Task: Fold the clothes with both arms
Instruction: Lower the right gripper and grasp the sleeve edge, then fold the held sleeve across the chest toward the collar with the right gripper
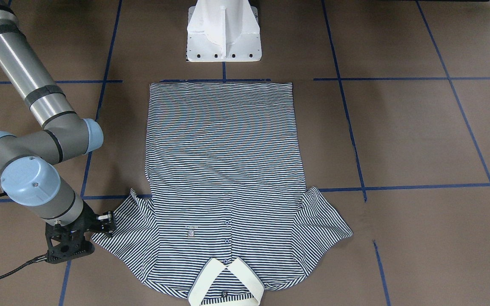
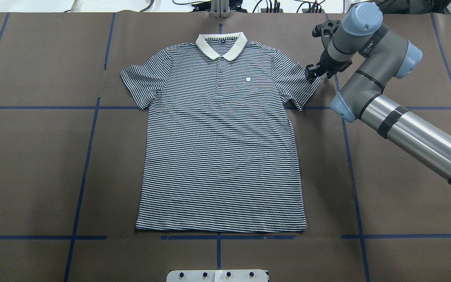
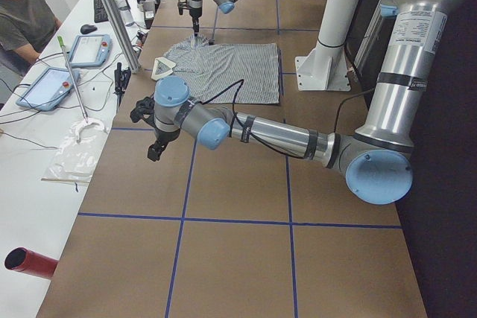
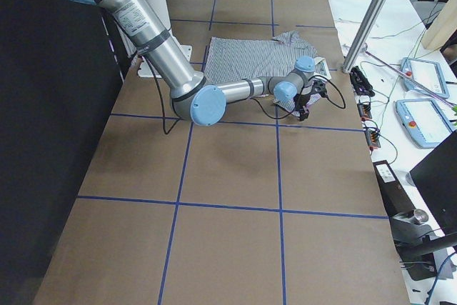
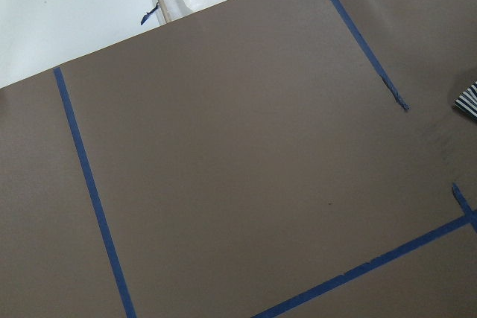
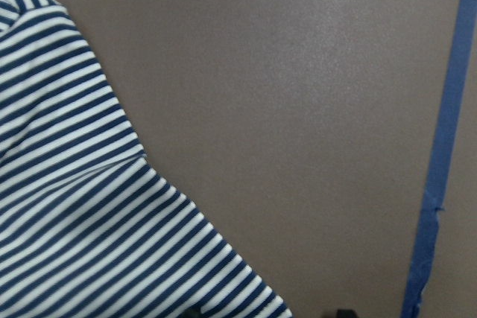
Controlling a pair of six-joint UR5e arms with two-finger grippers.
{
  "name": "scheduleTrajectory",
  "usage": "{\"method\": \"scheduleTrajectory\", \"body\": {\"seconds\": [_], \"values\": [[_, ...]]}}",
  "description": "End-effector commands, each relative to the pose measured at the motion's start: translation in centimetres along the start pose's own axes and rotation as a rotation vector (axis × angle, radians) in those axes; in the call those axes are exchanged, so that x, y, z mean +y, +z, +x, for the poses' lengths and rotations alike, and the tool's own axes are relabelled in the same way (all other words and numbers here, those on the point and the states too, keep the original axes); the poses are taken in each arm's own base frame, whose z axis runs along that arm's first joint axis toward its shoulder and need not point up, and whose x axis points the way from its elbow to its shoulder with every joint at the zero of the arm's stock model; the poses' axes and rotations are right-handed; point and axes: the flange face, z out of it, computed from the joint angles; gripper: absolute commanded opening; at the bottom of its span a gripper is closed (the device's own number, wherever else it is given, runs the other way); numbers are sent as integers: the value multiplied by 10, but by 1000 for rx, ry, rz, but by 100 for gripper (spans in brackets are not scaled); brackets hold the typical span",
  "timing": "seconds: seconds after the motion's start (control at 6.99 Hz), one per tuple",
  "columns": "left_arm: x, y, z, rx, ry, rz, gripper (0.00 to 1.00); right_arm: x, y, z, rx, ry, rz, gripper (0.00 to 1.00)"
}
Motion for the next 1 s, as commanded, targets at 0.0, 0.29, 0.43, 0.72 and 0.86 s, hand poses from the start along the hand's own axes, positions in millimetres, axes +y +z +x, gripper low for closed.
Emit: {"method": "scheduleTrajectory", "body": {"seconds": [0.0,0.29,0.43,0.72,0.86], "values": [[0,0,3,30,0,-3,100,3,4,0,3,-2,-8,0],[-1,-1,4,30,3,-1,100,-1,-1,-6,-3,-15,1,0],[0,0,3,30,0,-3,100,-7,-10,-12,-14,-19,13,0],[0,-1,3,31,1,-1,100,-9,-16,-18,-21,-24,23,0],[0,-1,3,31,1,-1,100,-11,-22,-21,-28,-27,32,0]]}}
